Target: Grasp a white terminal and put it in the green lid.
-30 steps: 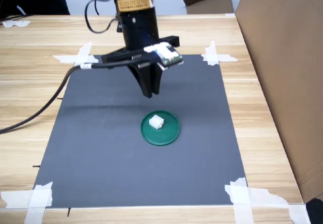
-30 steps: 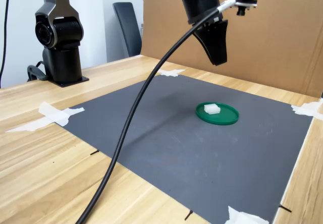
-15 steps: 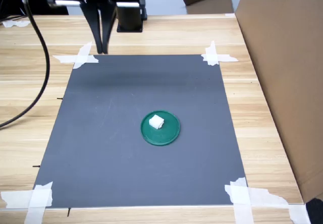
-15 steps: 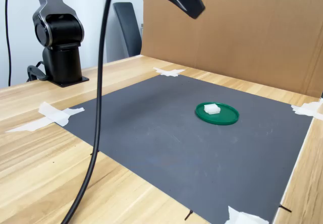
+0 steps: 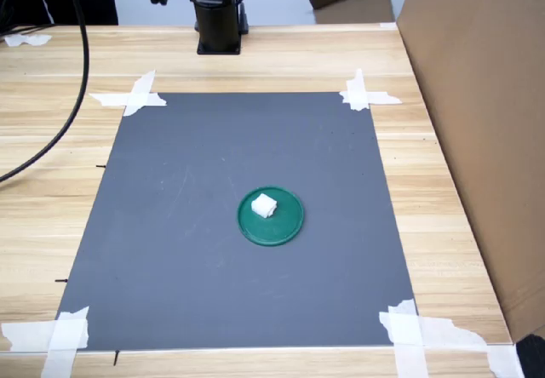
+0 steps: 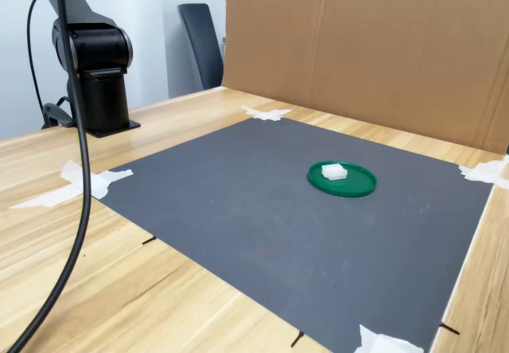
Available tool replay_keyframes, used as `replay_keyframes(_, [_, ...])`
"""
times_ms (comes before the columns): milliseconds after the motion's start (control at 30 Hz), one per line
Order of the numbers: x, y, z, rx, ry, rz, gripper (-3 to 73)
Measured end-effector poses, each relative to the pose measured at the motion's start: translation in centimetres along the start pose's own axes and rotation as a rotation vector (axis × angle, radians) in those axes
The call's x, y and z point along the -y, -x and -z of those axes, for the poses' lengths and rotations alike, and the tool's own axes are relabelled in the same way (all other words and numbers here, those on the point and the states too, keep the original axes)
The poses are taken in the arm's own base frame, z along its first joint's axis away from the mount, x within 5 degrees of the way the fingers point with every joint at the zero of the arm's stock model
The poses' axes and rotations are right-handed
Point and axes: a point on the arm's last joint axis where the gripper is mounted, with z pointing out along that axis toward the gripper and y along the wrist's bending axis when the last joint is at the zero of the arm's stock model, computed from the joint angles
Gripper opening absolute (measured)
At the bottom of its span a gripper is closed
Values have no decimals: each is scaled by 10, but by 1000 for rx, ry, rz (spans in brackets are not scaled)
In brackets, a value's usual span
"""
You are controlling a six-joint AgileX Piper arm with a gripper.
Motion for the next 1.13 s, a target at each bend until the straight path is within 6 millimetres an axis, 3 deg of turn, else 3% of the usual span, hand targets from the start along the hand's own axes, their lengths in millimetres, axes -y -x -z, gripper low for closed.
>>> replay_keyframes(100, [-2,-13,12,31,-8,-5,-26])
replay_keyframes(233, [-8,-59,21,24,-11,-32,-26])
replay_keyframes(367, [-11,-84,25,28,-14,-34,-26])
replay_keyframes(633, [-13,-92,38,136,-25,-65,-26])
replay_keyframes(800, [-16,-118,37,136,-26,-58,-26])
replay_keyframes(1133, [-16,-122,35,122,-24,-57,-26])
